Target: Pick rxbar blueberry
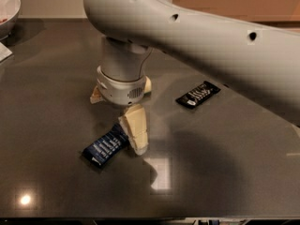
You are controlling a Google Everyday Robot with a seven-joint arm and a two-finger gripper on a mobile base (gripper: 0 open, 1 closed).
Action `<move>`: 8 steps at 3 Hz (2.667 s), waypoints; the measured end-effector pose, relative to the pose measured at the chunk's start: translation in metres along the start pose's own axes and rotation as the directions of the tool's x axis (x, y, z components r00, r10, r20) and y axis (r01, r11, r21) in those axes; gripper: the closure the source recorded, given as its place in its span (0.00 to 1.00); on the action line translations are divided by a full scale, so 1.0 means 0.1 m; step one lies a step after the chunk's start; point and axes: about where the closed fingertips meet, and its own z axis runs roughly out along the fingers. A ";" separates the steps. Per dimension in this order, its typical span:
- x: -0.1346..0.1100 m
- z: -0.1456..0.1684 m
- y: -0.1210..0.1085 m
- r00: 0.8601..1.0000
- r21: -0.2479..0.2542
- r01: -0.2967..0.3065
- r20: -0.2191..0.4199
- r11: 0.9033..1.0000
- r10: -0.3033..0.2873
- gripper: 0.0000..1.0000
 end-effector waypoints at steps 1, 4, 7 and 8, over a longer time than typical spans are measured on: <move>-0.10 0.14 0.07 1.000 -0.010 0.014 -0.006 1.000 -0.014 0.00; -0.27 0.38 0.20 0.999 -0.045 0.031 -0.007 0.998 -0.032 0.40; -0.24 0.26 0.27 1.000 -0.061 -0.007 0.005 0.998 0.008 1.00; -0.15 0.04 0.29 0.998 -0.055 -0.039 0.046 0.998 0.042 1.00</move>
Offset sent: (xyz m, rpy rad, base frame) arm -0.0347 0.0131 -0.0331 -0.0143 0.0133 0.0321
